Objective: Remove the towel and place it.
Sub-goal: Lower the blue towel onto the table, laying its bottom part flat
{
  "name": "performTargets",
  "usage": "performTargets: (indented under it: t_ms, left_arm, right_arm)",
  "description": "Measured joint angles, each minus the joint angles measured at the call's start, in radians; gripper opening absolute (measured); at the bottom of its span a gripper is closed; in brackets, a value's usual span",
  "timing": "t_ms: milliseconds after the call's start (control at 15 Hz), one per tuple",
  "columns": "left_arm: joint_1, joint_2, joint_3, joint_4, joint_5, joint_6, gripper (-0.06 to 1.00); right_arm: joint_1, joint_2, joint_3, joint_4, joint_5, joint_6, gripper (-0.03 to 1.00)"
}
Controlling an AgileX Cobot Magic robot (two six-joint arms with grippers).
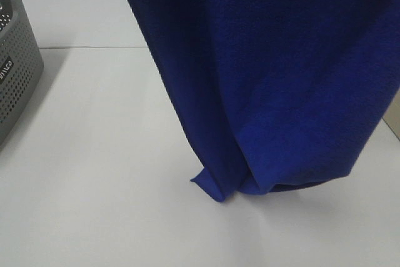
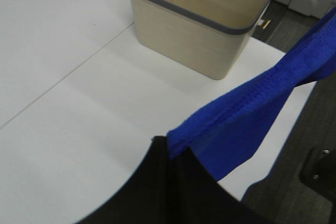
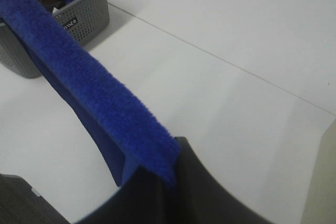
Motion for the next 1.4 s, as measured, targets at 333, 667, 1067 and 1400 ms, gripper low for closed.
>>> performTargets:
  t_ms: [333,667,1067,1400]
  left_arm:
    - [0.000,-0.215,0.287,-0.062,0.003,-0.214,0.00]
    - [-0.005,-0.362,0.292,-0.023,0.002,-0.362,0.00]
    - [-0.005,-0.151,0.291,0.417,0.000,-0.362,0.00]
    - [0.196,0.136,0.291,0.663,-0.426,-0.386,0.00]
  right_arm:
    - [0.000,-0.118,-0.001,0.203,0.004,-0.023,0.00]
    - [0.002,-0.072,-0.004,0.338,0.012,-0.126,0.00]
    - [0.002,0.216,-0.004,0.327,-0.061,-0.360,0.00]
    - [0.009,0.572,-0.033,0.498,-0.681,-0.715,0.00]
